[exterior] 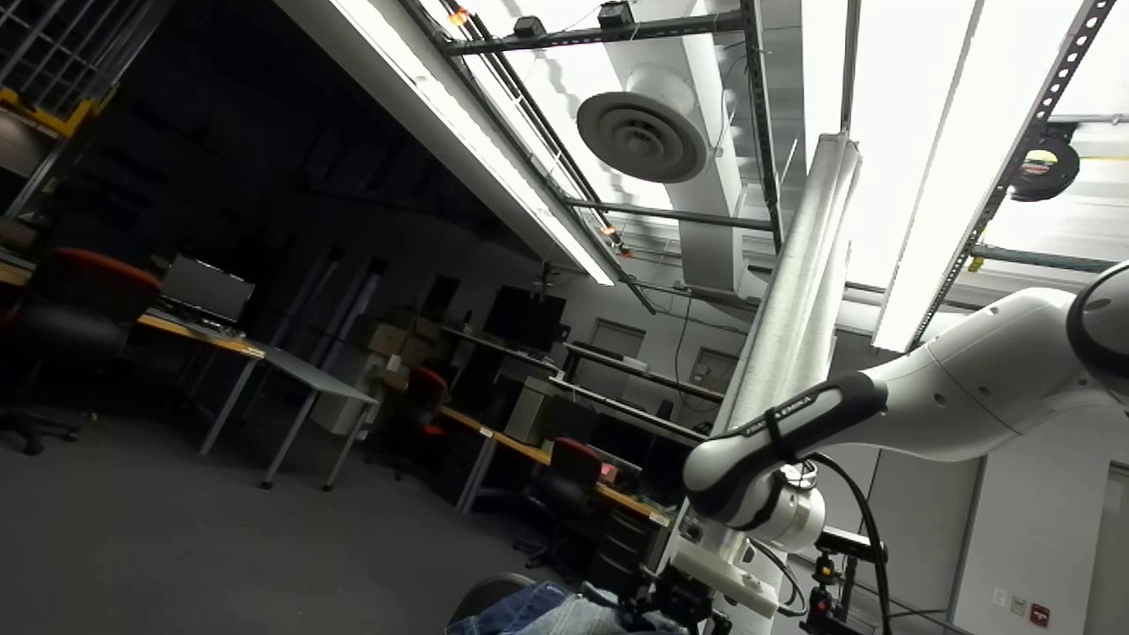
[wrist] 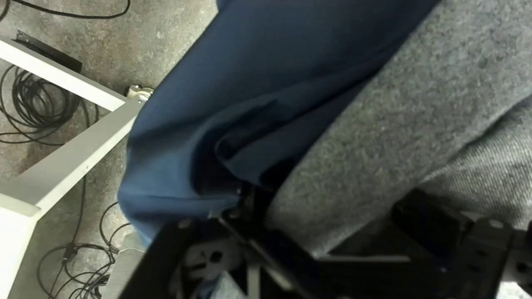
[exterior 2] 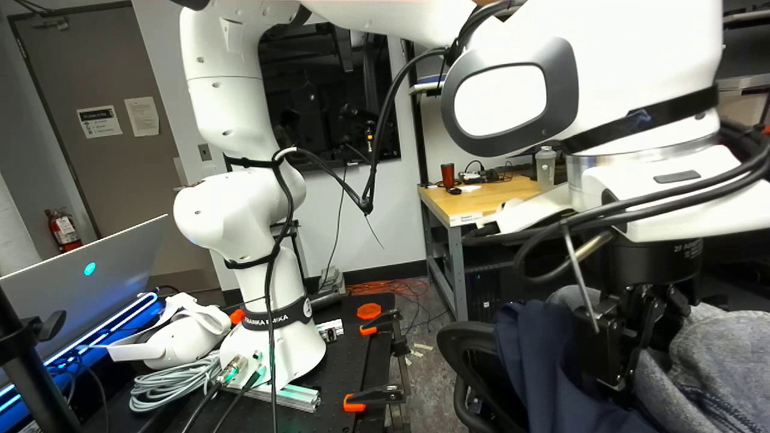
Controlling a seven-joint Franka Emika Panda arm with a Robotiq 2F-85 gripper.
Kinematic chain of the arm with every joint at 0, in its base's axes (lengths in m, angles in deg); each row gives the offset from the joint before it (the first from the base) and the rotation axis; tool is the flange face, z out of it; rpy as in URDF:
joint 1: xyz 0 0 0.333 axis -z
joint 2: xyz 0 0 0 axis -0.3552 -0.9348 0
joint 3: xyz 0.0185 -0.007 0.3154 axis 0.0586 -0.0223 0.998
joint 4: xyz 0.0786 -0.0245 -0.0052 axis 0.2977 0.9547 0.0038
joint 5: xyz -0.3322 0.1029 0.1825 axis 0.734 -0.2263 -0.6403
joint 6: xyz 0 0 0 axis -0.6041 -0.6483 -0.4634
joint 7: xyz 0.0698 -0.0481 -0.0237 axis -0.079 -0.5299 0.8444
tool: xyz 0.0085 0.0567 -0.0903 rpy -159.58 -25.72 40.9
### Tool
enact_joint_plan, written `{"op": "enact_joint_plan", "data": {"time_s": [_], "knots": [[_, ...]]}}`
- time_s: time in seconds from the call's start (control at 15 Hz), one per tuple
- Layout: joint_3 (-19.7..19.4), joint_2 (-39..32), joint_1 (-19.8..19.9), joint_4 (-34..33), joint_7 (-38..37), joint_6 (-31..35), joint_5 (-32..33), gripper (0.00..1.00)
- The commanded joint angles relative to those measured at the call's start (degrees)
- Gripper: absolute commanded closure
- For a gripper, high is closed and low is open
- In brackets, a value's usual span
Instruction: Remove the hoodie from the backrest of the black chair
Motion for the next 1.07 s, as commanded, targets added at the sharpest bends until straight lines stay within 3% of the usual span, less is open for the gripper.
{"op": "enact_joint_plan", "data": {"time_s": [0.0, 0.47, 0.73, 1.0], "knots": [[0.5, -0.8, -1.4, -0.1, -1.6, 2.5, -0.4, 0.47], [0.9, 4.8, -2.5, 1.2, -1.7, 3.9, 2.7, 0.98], [3.6, 10.4, -4.2, -0.7, -1.3, 1.1, 7.8, 0.96], [9.0, 15.5, -6.5, -4.7, 0.0, -1.3, 12.9, 0.96]]}}
